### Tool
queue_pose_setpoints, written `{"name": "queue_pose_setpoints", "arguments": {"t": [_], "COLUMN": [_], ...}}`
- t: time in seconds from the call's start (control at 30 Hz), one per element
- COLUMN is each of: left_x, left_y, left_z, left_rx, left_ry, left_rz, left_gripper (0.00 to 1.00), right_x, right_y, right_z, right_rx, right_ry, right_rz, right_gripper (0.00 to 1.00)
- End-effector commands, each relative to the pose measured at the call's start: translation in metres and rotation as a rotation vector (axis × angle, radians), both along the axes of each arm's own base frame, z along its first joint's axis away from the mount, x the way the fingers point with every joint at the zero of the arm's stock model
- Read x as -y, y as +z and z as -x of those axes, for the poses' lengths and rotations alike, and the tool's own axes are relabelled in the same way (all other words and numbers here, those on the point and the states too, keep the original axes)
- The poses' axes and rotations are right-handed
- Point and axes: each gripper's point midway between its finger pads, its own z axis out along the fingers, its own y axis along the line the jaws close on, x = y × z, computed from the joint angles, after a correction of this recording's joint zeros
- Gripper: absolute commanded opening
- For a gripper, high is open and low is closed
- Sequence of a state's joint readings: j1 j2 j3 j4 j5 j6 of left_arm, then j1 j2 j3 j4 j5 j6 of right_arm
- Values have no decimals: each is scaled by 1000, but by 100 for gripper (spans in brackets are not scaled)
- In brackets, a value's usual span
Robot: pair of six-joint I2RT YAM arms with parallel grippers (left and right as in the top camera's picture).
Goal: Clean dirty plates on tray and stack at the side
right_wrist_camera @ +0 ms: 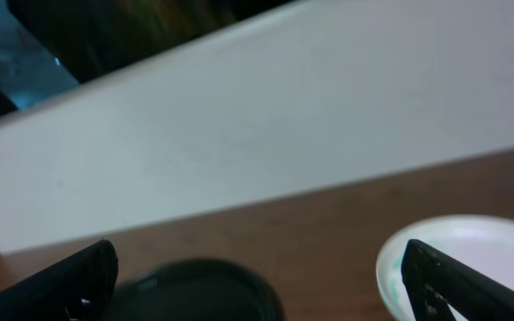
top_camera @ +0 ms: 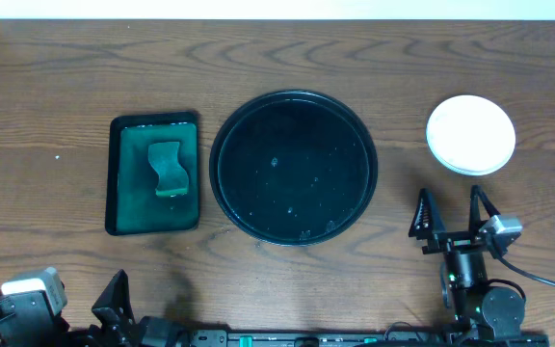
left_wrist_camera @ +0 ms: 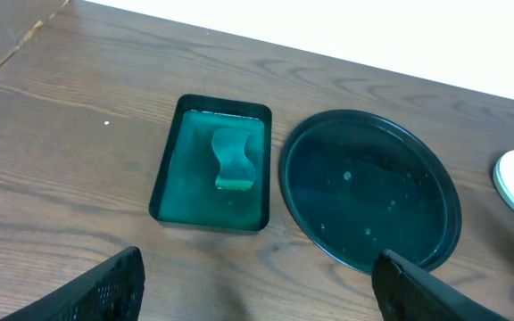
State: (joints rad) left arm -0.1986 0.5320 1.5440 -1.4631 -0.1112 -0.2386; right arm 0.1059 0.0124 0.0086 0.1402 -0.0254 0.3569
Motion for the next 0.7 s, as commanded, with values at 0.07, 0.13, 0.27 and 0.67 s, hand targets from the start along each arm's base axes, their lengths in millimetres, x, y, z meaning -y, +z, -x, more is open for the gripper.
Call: {"name": "queue_pose_setpoints", "arguments": {"t": [0.07, 0.13, 0.27, 0.67], "left_x": [-1, -1, -1, -1], "left_y": [-1, -1, -1, -1], "left_z": [-2, -2, -2, -2], "left_rx": [-11, -11, -11, -11], "left_ry": [7, 7, 7, 7], "left_rz": [-2, -2, -2, -2], "left_gripper": [82, 82, 82, 82], "right_x": [4, 4, 3, 3], "right_y": [-15, -24, -45, -53], "right_z": [-2, -2, -2, -2], "right_rx": [-60, -97, -181, -211], "right_ry": [-17, -18, -17, -14], "right_rz": [-8, -4, 4, 16], "right_gripper": [99, 99, 99, 99]}}
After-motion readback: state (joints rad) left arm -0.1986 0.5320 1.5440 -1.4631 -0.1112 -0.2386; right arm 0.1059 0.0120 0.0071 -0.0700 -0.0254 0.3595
